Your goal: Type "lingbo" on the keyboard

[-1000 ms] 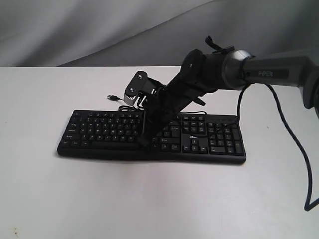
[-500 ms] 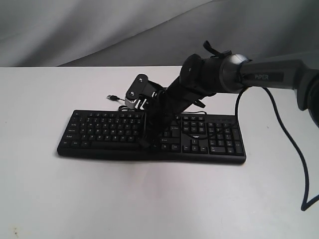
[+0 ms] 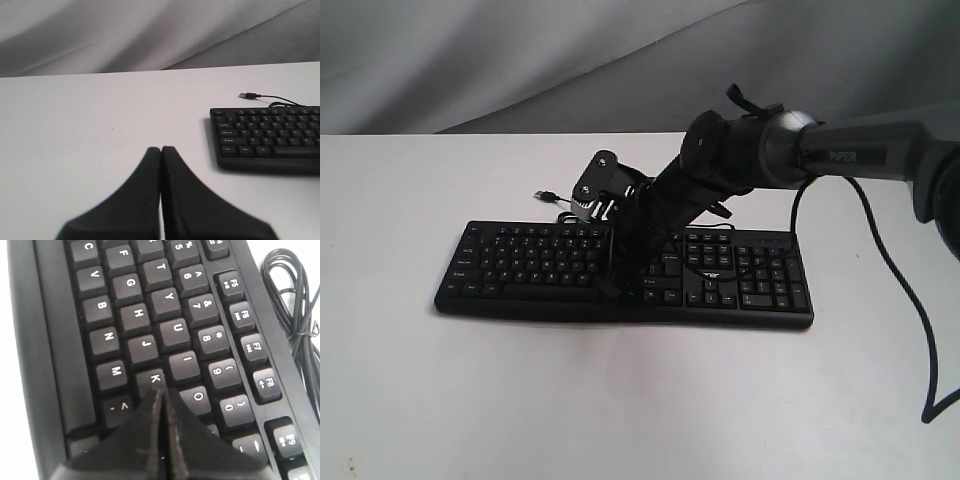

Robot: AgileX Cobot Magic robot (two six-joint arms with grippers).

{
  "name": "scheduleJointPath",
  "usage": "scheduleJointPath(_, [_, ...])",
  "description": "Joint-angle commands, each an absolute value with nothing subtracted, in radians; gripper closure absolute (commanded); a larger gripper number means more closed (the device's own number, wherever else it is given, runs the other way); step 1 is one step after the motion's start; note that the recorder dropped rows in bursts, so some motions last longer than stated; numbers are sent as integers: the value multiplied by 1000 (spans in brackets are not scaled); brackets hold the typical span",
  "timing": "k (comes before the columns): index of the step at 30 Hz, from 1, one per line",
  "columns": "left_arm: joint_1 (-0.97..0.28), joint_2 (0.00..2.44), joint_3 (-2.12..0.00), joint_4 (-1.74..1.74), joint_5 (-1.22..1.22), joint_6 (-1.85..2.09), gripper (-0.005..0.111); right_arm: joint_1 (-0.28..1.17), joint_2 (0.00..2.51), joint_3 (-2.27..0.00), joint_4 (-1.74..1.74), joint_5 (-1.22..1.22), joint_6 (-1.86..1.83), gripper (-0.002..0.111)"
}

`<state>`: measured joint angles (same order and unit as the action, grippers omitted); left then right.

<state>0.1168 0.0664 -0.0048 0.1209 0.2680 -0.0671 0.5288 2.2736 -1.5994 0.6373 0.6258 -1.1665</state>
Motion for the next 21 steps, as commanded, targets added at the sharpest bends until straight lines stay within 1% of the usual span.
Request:
scheduleJointPath(1, [116,70,0,117,262,-69,106,521,2278,-1602,639,625,-1174,108])
scheduleJointPath(8, [116,70,0,117,262,-69,106,532,2245,-1624,639,609,-1174,108])
scheduleJointPath(14, [116,70,0,117,262,-69,106,538,2283,-1683,654,617,-1174,108])
scheduleJointPath(21, [116,70,0,117,262,-69,106,538,2310,-1690,729,604,-1233,108])
